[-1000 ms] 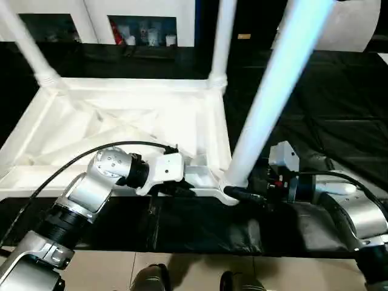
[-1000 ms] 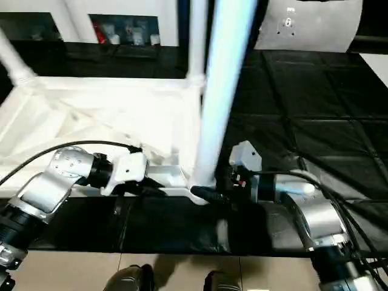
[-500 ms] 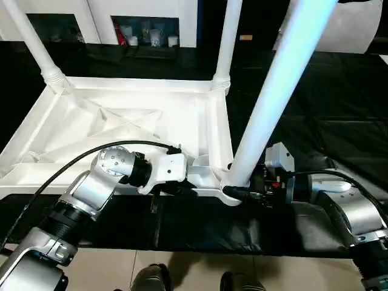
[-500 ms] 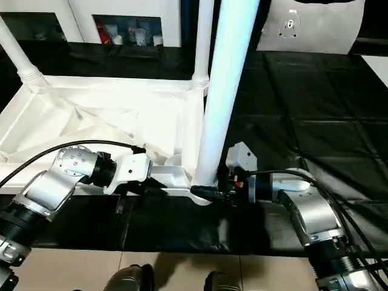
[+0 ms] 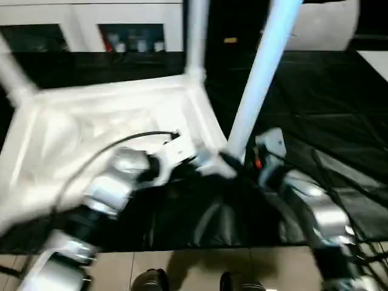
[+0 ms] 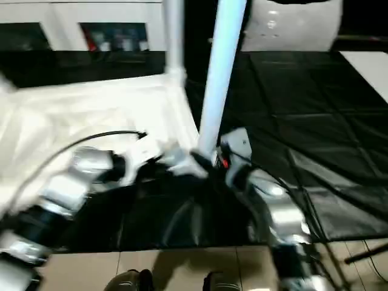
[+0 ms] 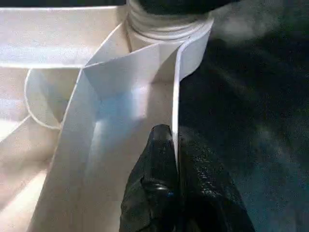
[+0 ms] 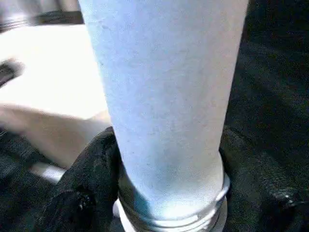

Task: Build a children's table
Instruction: Rotate leg to tighten

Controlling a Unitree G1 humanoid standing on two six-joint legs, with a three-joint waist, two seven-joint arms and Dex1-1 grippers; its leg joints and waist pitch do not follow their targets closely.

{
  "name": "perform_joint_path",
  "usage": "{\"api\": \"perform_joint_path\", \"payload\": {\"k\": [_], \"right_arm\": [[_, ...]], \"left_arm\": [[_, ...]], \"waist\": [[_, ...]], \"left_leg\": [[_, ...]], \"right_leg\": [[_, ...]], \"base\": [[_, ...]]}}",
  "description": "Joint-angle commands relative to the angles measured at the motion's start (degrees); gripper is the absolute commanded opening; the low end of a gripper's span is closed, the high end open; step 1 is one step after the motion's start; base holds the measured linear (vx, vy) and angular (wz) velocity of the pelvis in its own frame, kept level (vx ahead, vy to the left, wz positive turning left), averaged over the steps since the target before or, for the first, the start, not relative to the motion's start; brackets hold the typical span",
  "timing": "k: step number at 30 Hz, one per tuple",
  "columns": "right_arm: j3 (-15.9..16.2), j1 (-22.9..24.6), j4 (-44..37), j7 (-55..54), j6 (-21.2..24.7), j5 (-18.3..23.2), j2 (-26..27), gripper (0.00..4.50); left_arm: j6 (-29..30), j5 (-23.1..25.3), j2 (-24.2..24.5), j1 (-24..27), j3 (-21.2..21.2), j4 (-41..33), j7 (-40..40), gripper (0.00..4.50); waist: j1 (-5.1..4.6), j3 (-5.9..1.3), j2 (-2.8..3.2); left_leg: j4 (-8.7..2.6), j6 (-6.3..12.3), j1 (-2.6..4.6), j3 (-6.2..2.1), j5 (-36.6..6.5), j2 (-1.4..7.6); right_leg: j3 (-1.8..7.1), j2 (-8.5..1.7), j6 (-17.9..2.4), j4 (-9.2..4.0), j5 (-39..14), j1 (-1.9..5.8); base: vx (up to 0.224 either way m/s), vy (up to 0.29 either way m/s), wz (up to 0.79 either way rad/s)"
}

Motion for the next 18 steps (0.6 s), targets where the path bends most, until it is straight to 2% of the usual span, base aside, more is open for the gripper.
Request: {"api": "perform_joint_path", "payload": {"k": [1,4,7,8,9,11,12,14,18], "right_arm": [[4.5,-0.6,3.1,-3.0,2.9,0.6,5.3,2.66],[2.6,-3.0,5.4,-8.9,4.6,-0.3,8.5,2.66],[0.4,-4.0,6.9,-11.9,5.4,-0.2,10.4,2.66],[0.4,-4.0,6.9,-11.9,5.4,-0.2,10.4,3.22],[0.3,-4.0,7.0,-11.9,5.4,-0.2,10.4,3.36],[-0.9,-3.7,8.0,-11.9,5.3,0.1,10.0,3.46],[-1.0,-3.6,8.0,-11.9,5.3,0.1,9.9,3.46],[-1.2,-2.9,6.6,-10.1,4.7,0.7,8.7,3.77],[-1.5,-2.7,6.0,-9.6,4.5,0.7,8.1,4.1]], "left_arm": [[1.8,-1.0,-5.2,-1.6,0.8,-4.2,6.7,0.0],[2.1,0.1,-8.7,-2.6,0.5,-3.4,10.7,0.0],[3.0,1.1,-10.2,-3.1,-0.1,-3.9,11.8,0.0],[3.0,1.1,-10.2,-3.1,-0.1,-3.9,11.8,0.0],[3.1,1.2,-10.2,-3.1,-0.2,-4.0,11.8,0.0],[4.0,1.4,-9.3,-2.9,-0.9,-4.9,11.4,0.0],[4.1,1.4,-9.0,-2.9,-1.0,-5.0,11.2,0.0],[1.9,1.1,-6.2,-2.2,-0.9,-4.9,8.8,0.0],[0.8,0.9,-5.3,-2.0,-0.8,-4.7,8.1,0.0]], "waist": [[0.13,-4.24,0.02],[0.03,-4.29,0.29],[0.0,-4.4,0.27],[0.06,-4.44,0.31],[0.06,-4.44,0.31],[0.16,-4.47,0.61],[0.16,-4.47,0.53],[0.19,-4.45,0.69],[0.05,-4.46,0.63]], "left_leg": [[-4.59,-0.46,1.35,-1.66,-15.6,2.81],[-4.47,0.38,1.33,-1.55,-14.5,2.75],[-4.5,0.56,1.25,-1.55,-13.9,2.76],[-4.47,0.79,1.31,-1.49,-13.6,2.79],[-4.47,0.79,1.31,-1.49,-13.6,2.79],[-4.49,1.44,1.26,-1.48,-12.7,2.81],[-4.52,1.53,1.2,-1.49,-12.4,2.83],[-4.6,1.56,1.15,-1.56,-12.6,2.85],[-4.59,1.75,1.08,-1.44,-11.7,2.86]], "right_leg": [[2.03,-4.31,-11.4,-4.92,-17.2,1.87],[2.09,-4.1,-11.6,-4.97,-14.5,1.83],[2.05,-4.02,-11.6,-4.84,-12.3,1.94],[2.08,-4.02,-11.7,-4.77,-11.1,1.94],[2.08,-4.02,-11.7,-4.77,-11.1,1.94],[2.06,-4.04,-12.2,-4.65,-8.1,2.12],[2.02,-4.03,-12.4,-4.54,-7.4,2.22],[1.98,-4.09,-12.5,-4.58,-7.5,2.27],[2.01,-4.06,-13.1,-4.46,-6.2,2.33]], "base": [[0.0,0.0,0.0],[0.0,0.0,0.0],[0.0,0.0,0.0],[0.0,0.0,0.0],[0.0,0.0,0.0],[0.0,0.0,0.0],[0.0,0.0,0.0],[0.0,0.0,0.0],[0.0,0.0,0.0]]}}
